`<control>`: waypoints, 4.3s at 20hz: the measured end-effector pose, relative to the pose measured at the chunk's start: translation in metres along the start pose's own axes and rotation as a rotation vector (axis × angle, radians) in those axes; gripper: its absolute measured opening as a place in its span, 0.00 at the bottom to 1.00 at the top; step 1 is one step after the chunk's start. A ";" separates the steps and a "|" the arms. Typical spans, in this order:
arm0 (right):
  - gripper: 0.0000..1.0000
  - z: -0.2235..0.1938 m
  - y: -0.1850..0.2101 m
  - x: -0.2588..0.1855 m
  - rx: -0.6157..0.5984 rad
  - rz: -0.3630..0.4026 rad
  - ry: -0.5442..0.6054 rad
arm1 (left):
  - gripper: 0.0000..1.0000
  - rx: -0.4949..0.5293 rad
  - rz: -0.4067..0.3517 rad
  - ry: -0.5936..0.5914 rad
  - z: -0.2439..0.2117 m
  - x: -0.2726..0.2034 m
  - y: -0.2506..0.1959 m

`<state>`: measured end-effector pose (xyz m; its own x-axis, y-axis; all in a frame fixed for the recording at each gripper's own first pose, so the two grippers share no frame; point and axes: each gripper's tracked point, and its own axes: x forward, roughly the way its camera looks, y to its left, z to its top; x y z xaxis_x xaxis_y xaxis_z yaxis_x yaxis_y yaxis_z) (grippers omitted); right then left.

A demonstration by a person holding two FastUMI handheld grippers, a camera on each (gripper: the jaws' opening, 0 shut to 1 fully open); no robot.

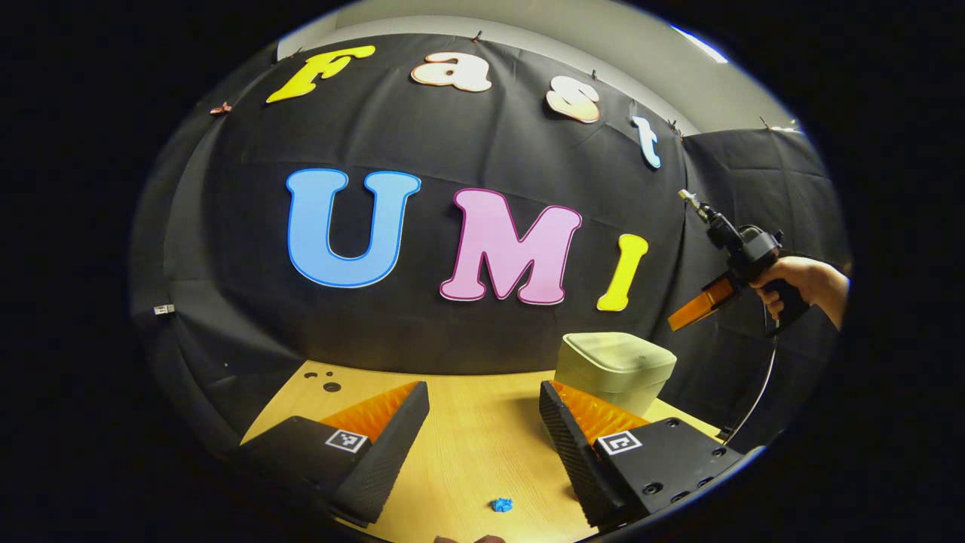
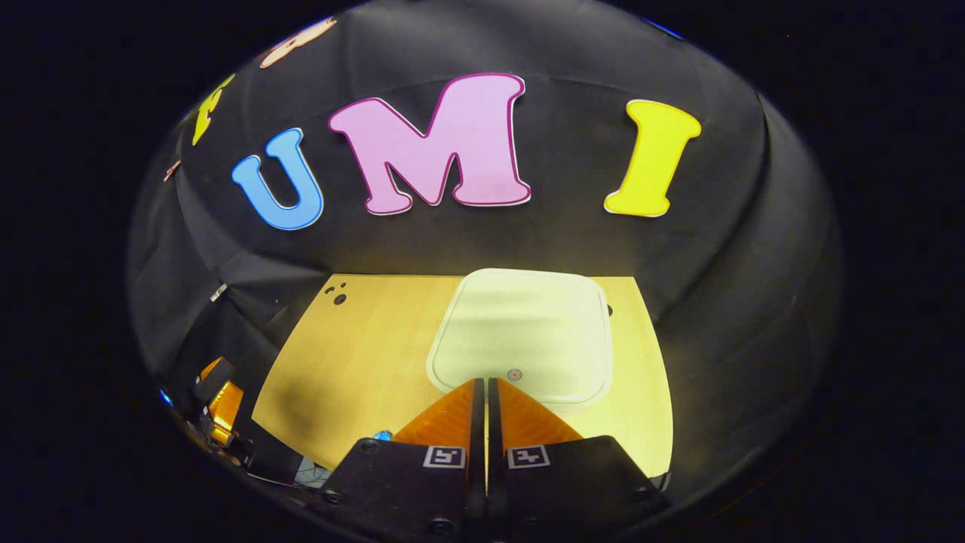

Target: Press the lid of the desktop garbage bin to open it, pick up the crumpled paper on the desktop and throw it into the bin, then pick up the pop can on the desktop and drop it into the bin, and finally close the garbage bin lid.

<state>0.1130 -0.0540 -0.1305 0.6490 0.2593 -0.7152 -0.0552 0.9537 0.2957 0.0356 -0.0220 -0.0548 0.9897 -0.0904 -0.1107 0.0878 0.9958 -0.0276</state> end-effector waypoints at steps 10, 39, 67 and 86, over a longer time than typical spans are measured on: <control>0.06 -0.014 -0.030 0.056 0.021 -0.023 0.249 | 0.95 -0.001 -0.031 -0.001 -0.003 0.007 -0.006; 0.06 0.003 -0.024 0.051 -0.043 0.061 0.258 | 0.95 0.016 -0.067 0.002 -0.007 0.018 -0.026; 0.62 -0.022 0.079 -0.075 -0.124 0.167 -0.565 | 0.95 0.024 -0.091 0.253 -0.110 -0.006 -0.013; 0.83 -0.075 0.051 -0.081 -0.049 0.249 -0.442 | 0.94 0.203 -0.075 0.649 -0.313 0.054 -0.030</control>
<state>0.0005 -0.0150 -0.1056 0.8701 0.4008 -0.2869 -0.2780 0.8797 0.3858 0.0511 -0.0627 -0.3704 0.7177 -0.0881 -0.6907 0.2354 0.9642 0.1217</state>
